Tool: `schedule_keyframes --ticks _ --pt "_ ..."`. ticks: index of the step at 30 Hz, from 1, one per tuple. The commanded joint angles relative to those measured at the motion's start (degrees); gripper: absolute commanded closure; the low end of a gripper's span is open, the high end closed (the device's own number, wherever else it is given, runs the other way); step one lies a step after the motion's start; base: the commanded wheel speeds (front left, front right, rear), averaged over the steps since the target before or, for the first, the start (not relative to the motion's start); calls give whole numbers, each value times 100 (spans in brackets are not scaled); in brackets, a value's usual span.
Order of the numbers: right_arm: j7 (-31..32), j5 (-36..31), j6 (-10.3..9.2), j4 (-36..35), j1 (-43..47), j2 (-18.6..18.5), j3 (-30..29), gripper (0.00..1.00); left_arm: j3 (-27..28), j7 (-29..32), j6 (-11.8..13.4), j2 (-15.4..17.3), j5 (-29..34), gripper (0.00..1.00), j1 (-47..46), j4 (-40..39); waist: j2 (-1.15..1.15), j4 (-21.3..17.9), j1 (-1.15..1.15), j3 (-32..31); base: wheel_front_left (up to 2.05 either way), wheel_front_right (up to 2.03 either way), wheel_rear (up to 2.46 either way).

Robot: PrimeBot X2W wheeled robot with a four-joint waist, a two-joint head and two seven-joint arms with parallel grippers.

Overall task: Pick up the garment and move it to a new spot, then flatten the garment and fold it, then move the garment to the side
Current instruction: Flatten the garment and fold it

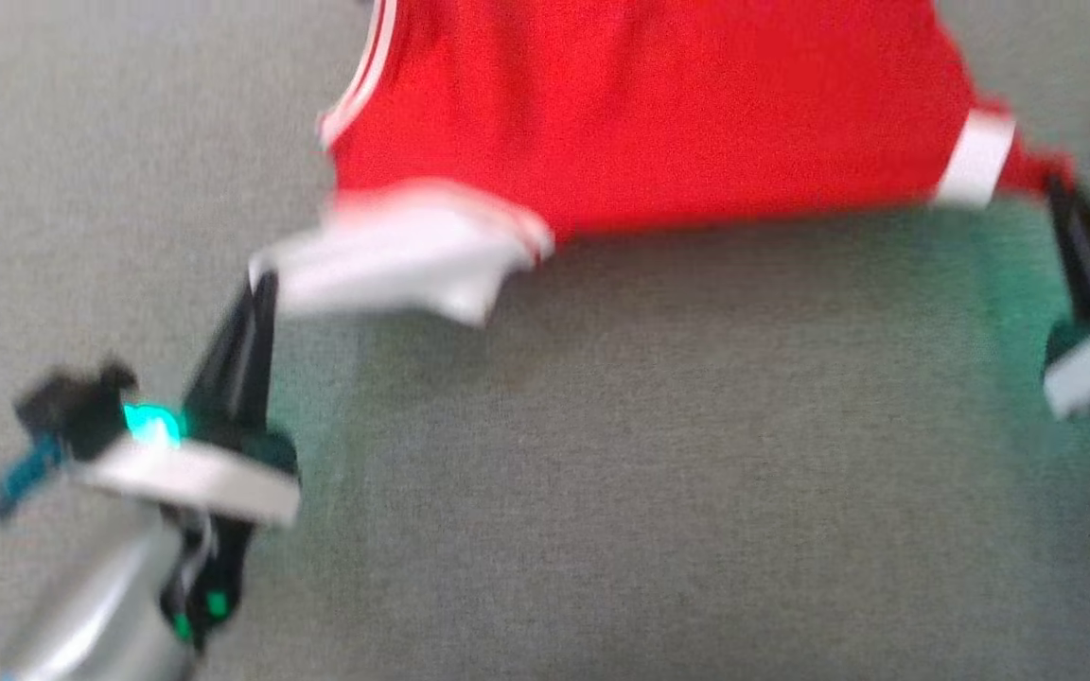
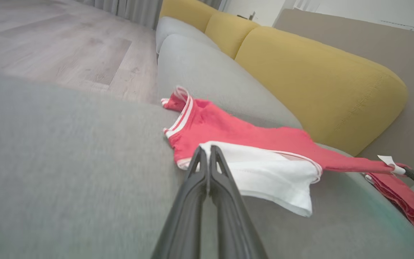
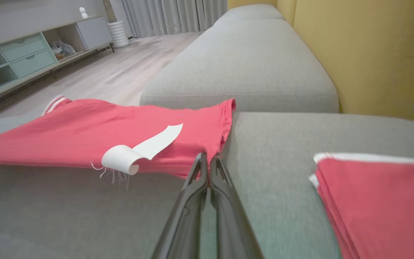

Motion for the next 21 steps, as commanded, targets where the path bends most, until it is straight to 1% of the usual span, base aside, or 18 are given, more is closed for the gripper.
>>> schedule_keyframes --ticks 1,6,10,12,17,21 --pt "-69 41 -4 -269 376 -242 -108 100 398 -29 86 177 23 100 201 -253 0 -95 2 -267 0 0 0" --pt "-69 -3 -4 -717 1477 -305 -498 100 534 -29 230 63 84 100 1238 -580 0 -109 2 -500 0 0 0" --pt "-69 -128 -4 -1053 2226 -352 -813 100 630 -29 326 -3 65 100 1797 -832 0 -101 2 -634 0 0 0" --pt "-68 -146 -4 -1206 2532 -363 -916 100 666 -29 425 -7 38 100 2022 -968 0 -114 2 -685 0 0 0" --pt "80 -239 -4 -1553 2949 -335 -1180 100 698 24 597 36 -55 100 2382 -1292 0 -172 2 -781 0 0 0" --pt "220 -314 -4 -1733 3027 -217 -1392 100 703 177 684 66 -95 100 2310 -1455 0 -185 2 -753 0 0 0"
